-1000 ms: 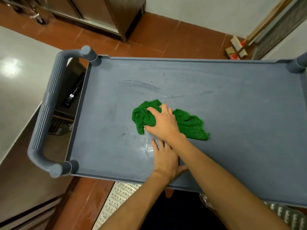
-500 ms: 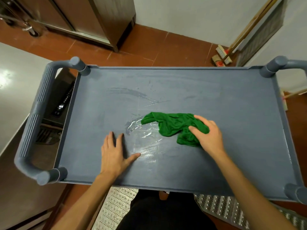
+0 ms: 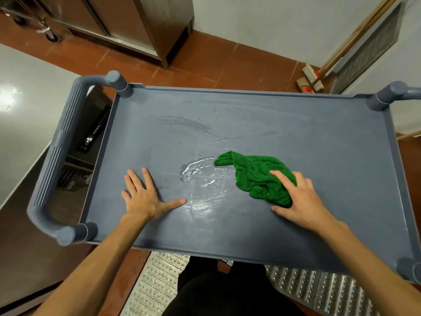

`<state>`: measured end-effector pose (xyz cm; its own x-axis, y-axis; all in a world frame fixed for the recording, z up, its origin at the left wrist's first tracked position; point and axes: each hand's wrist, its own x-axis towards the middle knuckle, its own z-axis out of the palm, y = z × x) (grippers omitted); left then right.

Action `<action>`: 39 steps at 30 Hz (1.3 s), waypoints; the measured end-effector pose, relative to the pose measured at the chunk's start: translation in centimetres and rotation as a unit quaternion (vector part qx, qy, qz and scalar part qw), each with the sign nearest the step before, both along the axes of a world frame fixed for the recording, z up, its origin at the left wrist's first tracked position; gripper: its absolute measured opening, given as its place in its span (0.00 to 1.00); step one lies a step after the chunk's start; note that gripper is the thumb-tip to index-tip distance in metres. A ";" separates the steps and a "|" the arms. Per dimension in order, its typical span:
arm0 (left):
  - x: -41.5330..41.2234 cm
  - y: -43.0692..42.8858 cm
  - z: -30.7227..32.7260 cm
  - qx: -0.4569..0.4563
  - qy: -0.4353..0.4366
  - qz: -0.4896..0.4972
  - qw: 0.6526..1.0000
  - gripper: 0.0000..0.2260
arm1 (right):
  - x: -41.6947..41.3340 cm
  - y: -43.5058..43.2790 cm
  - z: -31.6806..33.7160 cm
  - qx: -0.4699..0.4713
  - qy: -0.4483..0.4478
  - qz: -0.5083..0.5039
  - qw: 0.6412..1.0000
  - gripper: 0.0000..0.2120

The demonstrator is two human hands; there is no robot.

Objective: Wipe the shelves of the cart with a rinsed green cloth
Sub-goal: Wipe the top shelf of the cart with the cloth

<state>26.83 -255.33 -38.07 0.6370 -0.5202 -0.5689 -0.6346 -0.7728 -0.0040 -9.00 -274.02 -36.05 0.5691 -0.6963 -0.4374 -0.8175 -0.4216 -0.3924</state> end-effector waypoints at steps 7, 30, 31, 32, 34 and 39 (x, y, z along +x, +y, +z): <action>0.1 0.4 -0.8 -0.006 0.000 -0.012 1.000 0.73 | 5.0 0.5 -0.5 -0.004 0.000 0.052 0.999 0.41; 0.3 -0.6 -0.6 0.069 0.006 -0.040 0.997 0.71 | 30.4 2.4 -3.0 -0.018 -0.126 -0.039 0.991 0.37; 0.3 -0.7 -0.6 0.072 0.010 -0.041 0.997 0.71 | 31.6 1.8 -3.1 -0.021 -0.131 -0.046 0.990 0.37; 0.3 -0.7 -0.6 0.073 0.011 -0.041 0.996 0.71 | 32.9 1.2 -3.1 -0.024 -0.131 -0.051 0.990 0.37; 0.3 -0.8 -0.7 0.072 0.012 -0.043 0.996 0.71 | 34.9 -0.2 -3.0 -0.026 -0.119 -0.050 0.991 0.37; 0.3 -0.9 -0.9 0.070 0.007 -0.045 0.997 0.71 | 38.5 -3.3 -2.6 -0.030 -0.108 -0.030 0.993 0.38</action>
<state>27.13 -256.25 -38.97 0.5834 -0.4894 -0.6482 -0.7016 -0.7058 -0.0986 29.48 -277.31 -38.60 0.6023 -0.7525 -0.2663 -0.7409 -0.4030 -0.5372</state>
